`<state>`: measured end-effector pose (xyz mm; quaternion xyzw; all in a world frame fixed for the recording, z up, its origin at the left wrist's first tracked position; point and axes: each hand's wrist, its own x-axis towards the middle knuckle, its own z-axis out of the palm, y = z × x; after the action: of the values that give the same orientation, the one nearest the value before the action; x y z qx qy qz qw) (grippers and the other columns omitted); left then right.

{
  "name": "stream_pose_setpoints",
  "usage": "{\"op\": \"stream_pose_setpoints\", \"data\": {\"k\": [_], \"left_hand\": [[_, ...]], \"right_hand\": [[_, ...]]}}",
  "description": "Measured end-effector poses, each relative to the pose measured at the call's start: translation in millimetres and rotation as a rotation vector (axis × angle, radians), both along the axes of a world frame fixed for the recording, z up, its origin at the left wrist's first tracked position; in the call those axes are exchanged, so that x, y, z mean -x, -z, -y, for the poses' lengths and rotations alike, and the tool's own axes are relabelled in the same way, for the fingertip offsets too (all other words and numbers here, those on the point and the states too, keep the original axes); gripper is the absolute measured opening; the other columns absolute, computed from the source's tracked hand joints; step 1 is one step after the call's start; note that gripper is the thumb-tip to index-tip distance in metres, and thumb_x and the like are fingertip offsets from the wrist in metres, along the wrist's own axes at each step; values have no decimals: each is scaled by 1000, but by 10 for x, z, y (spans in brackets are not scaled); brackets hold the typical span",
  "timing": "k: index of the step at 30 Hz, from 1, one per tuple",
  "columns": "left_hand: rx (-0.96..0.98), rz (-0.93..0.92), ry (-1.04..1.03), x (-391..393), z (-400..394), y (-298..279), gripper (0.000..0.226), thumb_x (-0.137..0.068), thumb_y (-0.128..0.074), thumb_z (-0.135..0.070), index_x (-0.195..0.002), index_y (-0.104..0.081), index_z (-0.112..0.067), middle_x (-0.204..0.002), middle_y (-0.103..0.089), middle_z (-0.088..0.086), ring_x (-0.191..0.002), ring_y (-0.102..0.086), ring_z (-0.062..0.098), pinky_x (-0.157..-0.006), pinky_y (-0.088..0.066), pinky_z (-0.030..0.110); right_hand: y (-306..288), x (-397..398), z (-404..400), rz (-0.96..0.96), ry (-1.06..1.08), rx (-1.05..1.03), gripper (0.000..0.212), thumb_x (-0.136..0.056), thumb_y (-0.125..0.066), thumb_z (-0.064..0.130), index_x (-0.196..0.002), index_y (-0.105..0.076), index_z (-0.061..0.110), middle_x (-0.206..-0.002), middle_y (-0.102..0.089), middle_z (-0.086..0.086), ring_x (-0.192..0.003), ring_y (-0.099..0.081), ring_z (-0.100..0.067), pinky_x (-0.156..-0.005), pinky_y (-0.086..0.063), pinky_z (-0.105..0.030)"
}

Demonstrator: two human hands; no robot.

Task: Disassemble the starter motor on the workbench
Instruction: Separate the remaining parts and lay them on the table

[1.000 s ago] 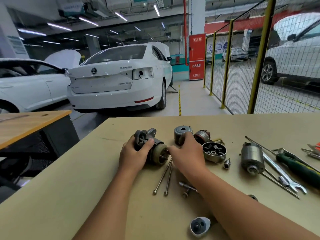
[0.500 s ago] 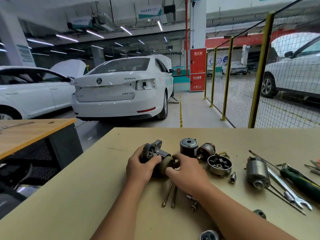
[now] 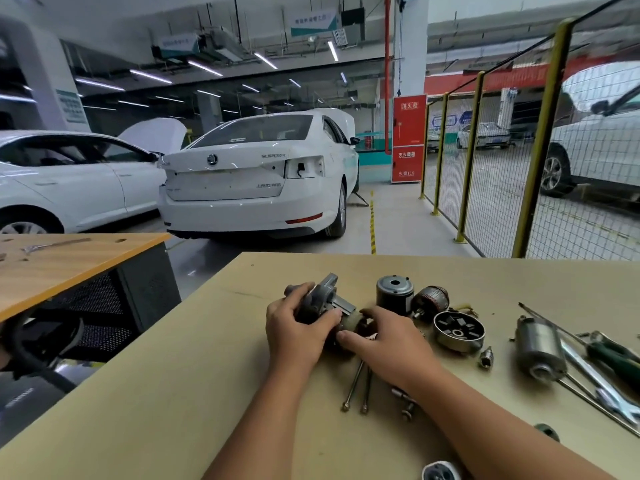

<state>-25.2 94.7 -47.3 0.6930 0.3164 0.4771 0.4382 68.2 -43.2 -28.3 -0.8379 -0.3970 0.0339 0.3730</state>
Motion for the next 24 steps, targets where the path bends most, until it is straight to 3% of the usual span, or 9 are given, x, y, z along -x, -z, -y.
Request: {"op": "stream_pose_setpoints", "data": {"k": [4, 9, 13, 16, 18, 21, 24], "left_hand": [[-44, -7, -11, -7, -12, 12, 60, -67, -96, -24, -121, -74, -37, -122, -56, 0, -90, -54, -13, -71, -36, -7], [-59, 24, -50, 16, -33, 2, 60, -66, -96, -21, -120, -75, -35, -120, -57, 2, -89, -55, -10, -74, -38, -4], [-42, 54, -57, 71, -64, -11, 60, -65, -96, -22, -120, -76, -33, -123, -64, 5, -93, -61, -2, -95, -52, 26], [-16, 66, -51, 94, -96, -6, 59, -64, -97, -22, -118, -77, -30, -118, -71, 3, -101, -69, 13, -98, -57, 36], [13, 86, -73, 109, -103, -1, 52, -63, -96, -23, -110, -77, -36, -110, -75, -4, -99, -71, 11, -93, -59, 32], [37, 94, -78, 125, -78, -21, 44, -62, -95, -26, -88, -71, -52, -88, -74, -27, -86, -70, -6, -75, -54, 11], [86, 125, -93, 139, -50, -45, 42, -61, -95, -30, -88, -71, -51, -83, -70, -38, -81, -68, -13, -65, -49, 2]], "right_hand": [[6, 3, 8, 36, -37, 20, 62, -70, -67, 73, -121, -55, 39, -112, -66, 17, -107, -61, -10, -88, -53, -39], [29, -21, -14, 22, -42, 8, 58, -70, -69, 73, -113, -57, 35, -106, -65, 15, -101, -61, -11, -86, -54, -41], [54, -11, -42, 51, -42, 15, 61, -69, -67, 75, -113, -54, 35, -105, -63, 14, -100, -60, -13, -82, -53, -39], [59, -16, -55, 40, -61, 7, 59, -68, -68, 73, -110, -55, 35, -103, -63, 14, -98, -59, -13, -83, -53, -40], [56, -16, -52, 42, -83, 10, 57, -68, -67, 72, -108, -55, 35, -101, -63, 15, -95, -60, -13, -82, -54, -40], [40, -19, -47, 32, -120, 13, 55, -69, -66, 70, -108, -55, 33, -103, -64, 12, -95, -61, -14, -83, -54, -42], [23, -14, -37, 39, -127, 24, 58, -70, -67, 69, -111, -53, 31, -105, -64, 8, -96, -60, -17, -85, -53, -44]]}}
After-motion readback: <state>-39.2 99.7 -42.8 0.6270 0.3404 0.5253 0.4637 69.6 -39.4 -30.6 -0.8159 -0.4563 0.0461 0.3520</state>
